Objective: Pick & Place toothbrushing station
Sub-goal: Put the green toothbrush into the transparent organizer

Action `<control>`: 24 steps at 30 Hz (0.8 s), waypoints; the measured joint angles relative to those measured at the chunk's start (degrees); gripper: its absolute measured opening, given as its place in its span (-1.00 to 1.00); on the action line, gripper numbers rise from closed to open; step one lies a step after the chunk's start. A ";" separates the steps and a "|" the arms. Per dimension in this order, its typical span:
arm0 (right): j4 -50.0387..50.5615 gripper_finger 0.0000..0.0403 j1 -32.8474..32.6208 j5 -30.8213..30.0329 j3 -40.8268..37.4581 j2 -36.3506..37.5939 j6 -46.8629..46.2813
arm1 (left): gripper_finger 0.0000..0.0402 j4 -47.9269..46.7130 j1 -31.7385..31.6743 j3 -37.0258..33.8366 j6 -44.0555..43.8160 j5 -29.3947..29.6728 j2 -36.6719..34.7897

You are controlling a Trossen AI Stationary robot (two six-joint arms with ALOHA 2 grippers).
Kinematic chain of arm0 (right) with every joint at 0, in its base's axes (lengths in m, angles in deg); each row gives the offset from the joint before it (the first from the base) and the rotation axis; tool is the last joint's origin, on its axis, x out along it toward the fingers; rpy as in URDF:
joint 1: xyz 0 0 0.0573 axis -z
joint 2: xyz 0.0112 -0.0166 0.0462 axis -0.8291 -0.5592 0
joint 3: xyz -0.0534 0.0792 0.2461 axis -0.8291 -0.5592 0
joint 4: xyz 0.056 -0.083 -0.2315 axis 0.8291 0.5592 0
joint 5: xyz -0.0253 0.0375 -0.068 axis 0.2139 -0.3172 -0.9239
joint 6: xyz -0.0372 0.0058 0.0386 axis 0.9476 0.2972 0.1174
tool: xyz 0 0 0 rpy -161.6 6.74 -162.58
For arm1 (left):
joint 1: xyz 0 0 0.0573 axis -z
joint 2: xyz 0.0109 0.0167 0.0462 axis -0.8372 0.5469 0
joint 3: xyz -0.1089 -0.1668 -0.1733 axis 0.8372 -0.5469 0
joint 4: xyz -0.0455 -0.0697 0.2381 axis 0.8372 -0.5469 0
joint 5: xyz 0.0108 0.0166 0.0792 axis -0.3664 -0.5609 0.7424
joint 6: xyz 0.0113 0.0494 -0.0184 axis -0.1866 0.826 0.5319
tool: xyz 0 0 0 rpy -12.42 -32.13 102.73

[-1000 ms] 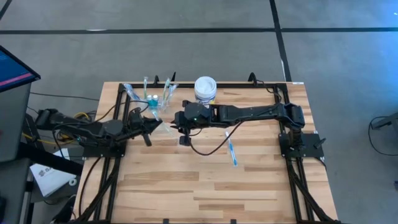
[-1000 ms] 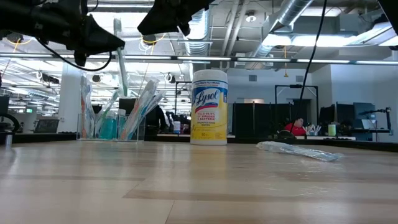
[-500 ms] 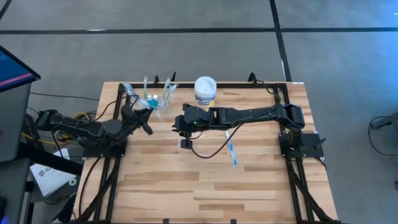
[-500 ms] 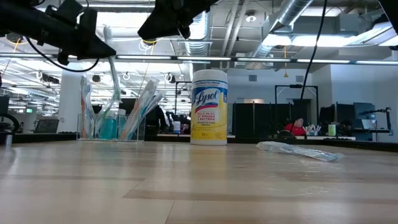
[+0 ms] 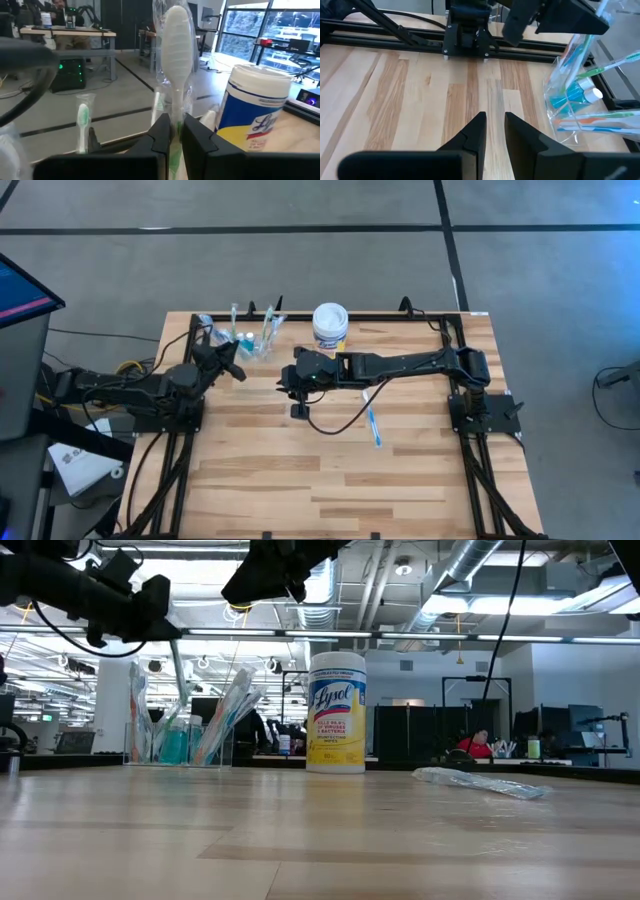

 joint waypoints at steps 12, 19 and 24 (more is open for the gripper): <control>-0.06 -0.70 0.10 -0.01 -0.02 -0.04 0.12 | -0.92 -0.36 -10.28 0.26 -0.11 -6.93 0.08; -0.46 -0.70 0.09 -0.01 -0.02 -0.04 0.94 | -0.92 -5.53 -15.35 5.30 0.36 -9.09 2.58; -0.46 -0.70 0.09 -0.01 -0.02 -0.07 0.94 | -0.92 -13.92 -19.91 9.78 -0.07 -9.08 5.26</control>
